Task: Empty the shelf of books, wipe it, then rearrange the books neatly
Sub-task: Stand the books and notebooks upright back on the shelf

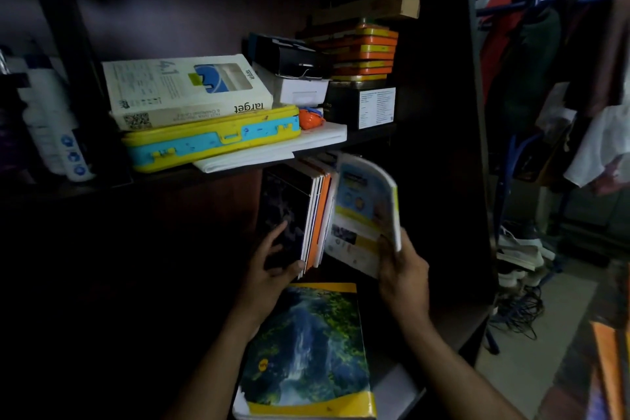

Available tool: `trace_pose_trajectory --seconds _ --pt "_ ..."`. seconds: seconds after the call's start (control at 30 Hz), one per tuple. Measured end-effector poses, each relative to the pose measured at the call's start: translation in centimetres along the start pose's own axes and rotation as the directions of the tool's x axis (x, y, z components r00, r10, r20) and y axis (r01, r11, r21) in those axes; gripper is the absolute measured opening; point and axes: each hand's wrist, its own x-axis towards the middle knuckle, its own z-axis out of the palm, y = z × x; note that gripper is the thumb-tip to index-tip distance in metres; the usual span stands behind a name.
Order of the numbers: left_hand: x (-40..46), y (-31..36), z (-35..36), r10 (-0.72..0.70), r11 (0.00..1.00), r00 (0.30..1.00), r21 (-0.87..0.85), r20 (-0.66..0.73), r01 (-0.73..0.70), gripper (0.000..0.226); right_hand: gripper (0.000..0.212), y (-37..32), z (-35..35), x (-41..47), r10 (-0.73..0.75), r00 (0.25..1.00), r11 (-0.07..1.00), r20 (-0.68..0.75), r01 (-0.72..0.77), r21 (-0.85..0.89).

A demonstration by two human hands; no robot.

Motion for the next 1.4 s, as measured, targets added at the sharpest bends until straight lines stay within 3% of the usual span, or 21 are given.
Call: trace_pose_trajectory --seconds 0.13,0.43,0.5,0.6,0.77,0.83,0.9,1.0,1.1,1.2,1.3,1.4 --pt "0.0 -0.2 0.0 0.044 0.993 0.997 0.111 0.071 -0.051 0.073 0.031 -0.7 0.3 -0.3 -0.047 0.993 0.998 0.104 0.051 -0.030" --pt "-0.2 0.3 -0.1 0.051 0.993 0.997 0.108 0.051 -0.056 0.064 0.033 -1.0 1.7 1.3 -0.016 0.933 0.997 0.360 0.044 -0.069" --pt "-0.2 0.3 0.1 0.044 0.991 0.999 0.124 0.001 -0.044 0.050 0.042 -1.1 3.0 2.3 0.013 0.887 0.993 0.461 0.044 -0.114" --pt "0.0 0.1 0.1 0.009 0.990 1.000 0.141 -0.029 -0.005 0.011 0.056 -0.5 5.0 3.1 0.066 0.832 0.982 0.551 0.043 -0.182" --pt "-0.1 0.3 0.4 -0.092 0.980 0.991 0.184 0.102 0.072 0.016 0.066 0.5 4.8 2.8 0.122 0.850 0.978 0.512 -0.017 -0.206" --pt "-0.2 0.5 0.2 -0.070 0.928 0.988 0.373 0.139 0.013 0.014 0.052 0.5 4.0 2.3 0.082 0.894 0.980 0.441 0.007 -0.198" --pt "-0.2 0.2 -0.4 -0.019 0.813 0.975 0.571 0.223 -0.115 0.025 0.029 0.0 3.1 1.7 0.013 0.932 0.981 0.363 0.059 -0.185" --pt "-0.2 0.0 -0.9 -0.015 0.731 0.941 0.646 0.338 -0.220 0.046 0.017 -0.4 2.3 1.2 -0.033 0.965 0.986 0.260 0.074 -0.149" --pt "-0.4 0.2 -0.6 -0.007 0.820 0.947 0.544 0.322 -0.179 0.047 0.014 -0.6 0.9 0.0 -0.146 0.945 0.970 0.292 0.194 -0.145" --pt "-0.8 1.1 -1.3 -0.066 0.992 0.984 0.113 0.167 0.047 0.029 0.032 -1.0 -0.5 -1.5 -0.341 0.782 0.803 0.522 0.531 -0.270" --pt "-1.2 1.9 -2.0 -0.148 0.978 0.980 -0.130 0.136 0.165 0.027 0.053 -1.5 -1.0 -2.0 -0.346 0.643 0.659 0.684 0.685 -0.310" --pt "-1.1 2.0 -2.0 -0.170 0.958 0.980 -0.215 0.103 0.189 0.044 0.052 -2.0 -0.9 -2.1 -0.412 0.655 0.634 0.633 0.705 -0.317"
